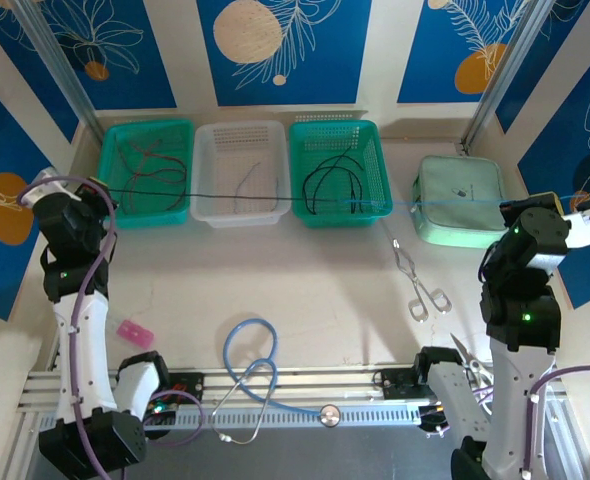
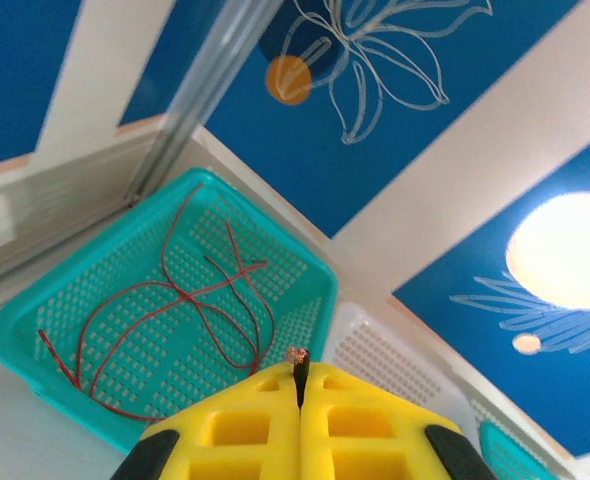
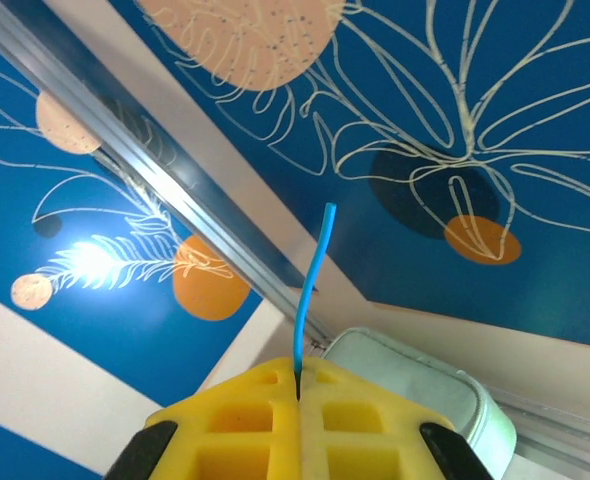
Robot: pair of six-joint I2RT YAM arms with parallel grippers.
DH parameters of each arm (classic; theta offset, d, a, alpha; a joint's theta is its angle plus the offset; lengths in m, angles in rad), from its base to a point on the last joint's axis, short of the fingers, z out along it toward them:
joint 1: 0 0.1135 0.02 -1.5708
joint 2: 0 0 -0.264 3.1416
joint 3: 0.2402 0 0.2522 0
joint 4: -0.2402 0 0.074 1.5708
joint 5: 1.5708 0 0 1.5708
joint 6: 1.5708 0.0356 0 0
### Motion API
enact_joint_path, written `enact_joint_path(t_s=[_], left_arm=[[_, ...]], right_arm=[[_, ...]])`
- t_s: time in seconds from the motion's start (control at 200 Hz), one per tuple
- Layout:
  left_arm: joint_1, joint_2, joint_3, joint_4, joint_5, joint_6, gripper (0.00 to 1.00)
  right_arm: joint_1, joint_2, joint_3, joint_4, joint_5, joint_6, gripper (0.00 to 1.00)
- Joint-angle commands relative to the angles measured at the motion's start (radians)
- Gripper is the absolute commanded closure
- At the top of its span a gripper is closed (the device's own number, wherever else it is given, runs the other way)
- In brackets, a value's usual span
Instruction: Untangle the cables
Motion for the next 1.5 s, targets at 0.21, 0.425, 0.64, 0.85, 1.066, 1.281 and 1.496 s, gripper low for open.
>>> enact_joint_path(t_s=[0.21,0.425,0.64,0.85,1.066,1.281,1.496], left_arm=[[0.077,-0.013,-0.199,0.114,-0.068,-0.206,1.0],[0.081,-0.035,-0.273,0.141,-0.017,-0.254,1.0],[0.077,-0.05,-0.258,0.179,0.101,-0.283,1.0],[0.029,0.009,-0.21,0.383,0.303,-0.345,1.0],[-0.157,0.076,-0.073,0.466,0.354,-0.278,1.0],[-0.374,0.14,0.094,0.455,0.268,-0.185,1.0],[-0.597,0.316,0.282,0.498,0.204,-0.116,1.0]], right_arm=[[-0.07,-0.013,0.023,-0.02,0.063,-0.003,1.0],[-0.113,-0.025,0.001,0.015,0.024,-0.032,1.0],[-0.125,-0.038,-0.027,0.014,-0.074,0.026,1.0],[-0.127,-0.039,-0.021,0.019,-0.127,0.036,1.0],[-0.127,-0.026,-0.027,0.02,-0.277,0.093,1.0],[-0.126,-0.025,-0.026,-0.012,-0.297,0.124,1.0],[-0.127,-0.026,-0.03,-0.023,-0.334,0.144,1.0]])
